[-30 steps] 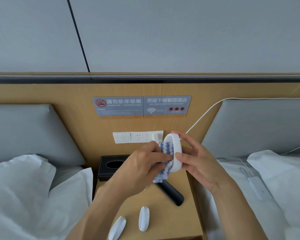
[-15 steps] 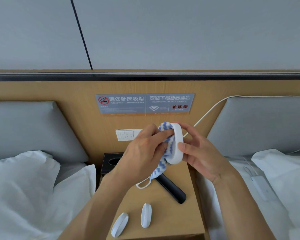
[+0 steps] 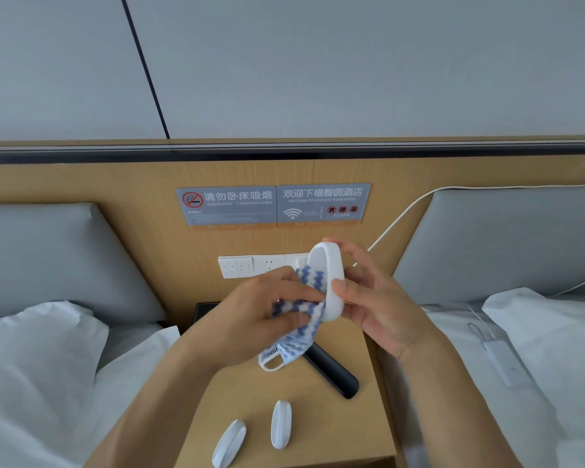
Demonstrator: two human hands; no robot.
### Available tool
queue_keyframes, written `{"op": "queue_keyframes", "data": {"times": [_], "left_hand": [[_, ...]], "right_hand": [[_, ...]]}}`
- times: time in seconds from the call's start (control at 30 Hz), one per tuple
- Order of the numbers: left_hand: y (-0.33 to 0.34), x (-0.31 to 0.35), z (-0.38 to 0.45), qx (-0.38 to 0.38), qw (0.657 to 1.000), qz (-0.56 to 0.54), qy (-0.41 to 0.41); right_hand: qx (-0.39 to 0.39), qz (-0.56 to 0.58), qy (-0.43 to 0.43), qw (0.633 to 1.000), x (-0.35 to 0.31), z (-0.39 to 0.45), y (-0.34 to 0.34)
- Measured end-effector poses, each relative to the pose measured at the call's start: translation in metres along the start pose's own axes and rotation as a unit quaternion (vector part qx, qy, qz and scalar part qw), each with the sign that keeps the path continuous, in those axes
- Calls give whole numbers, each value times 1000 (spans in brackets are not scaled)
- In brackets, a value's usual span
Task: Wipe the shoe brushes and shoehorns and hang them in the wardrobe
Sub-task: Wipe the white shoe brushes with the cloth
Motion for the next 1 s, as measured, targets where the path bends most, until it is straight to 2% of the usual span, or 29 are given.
{"op": "queue_keyframes", "data": {"times": [0.1, 0.2, 0.27, 0.33, 0.43, 0.53, 0.63, 0.73, 0.83, 1.0], "left_hand": [[-2, -6, -2, 62, 997, 5, -44], [-7, -9, -3, 179, 980, -22, -79], [-11, -10, -3, 241, 966, -12, -91], [-14, -8, -2, 266, 961, 13, -80], [-23, -1, 5, 236, 970, 60, -19], [-34, 0, 13, 122, 988, 94, 28], [-39, -4, 15, -8, 994, 107, 28], [-38, -1, 14, -76, 995, 68, 15], [-38, 2, 14, -76, 995, 54, 20], [-38, -1, 19, 16, 992, 118, 36]], "right_hand": [[55, 63, -2, 997, 3, 5, 5], [121, 137, -6, 983, 12, 7, 14], [161, 164, -4, 973, 17, 9, 19], [176, 165, 4, 970, 19, 10, 22], [172, 142, 23, 974, 17, 11, 21], [150, 80, 59, 984, 17, 8, 13], [76, -13, 100, 992, 19, 2, 11], [-19, -25, 142, 989, 22, -3, 20], [-70, -3, 157, 985, 20, -6, 26], [-54, -22, 144, 988, 24, -3, 21]]}}
Point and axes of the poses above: each hand's wrist, its own z-axis towards the middle knuckle, its own y-axis out of the palm, x = y × z, the point moved 8 cm from there along z, towards the middle knuckle, and after that the axes turned 14 degrees about x, right-handed, at the moved point
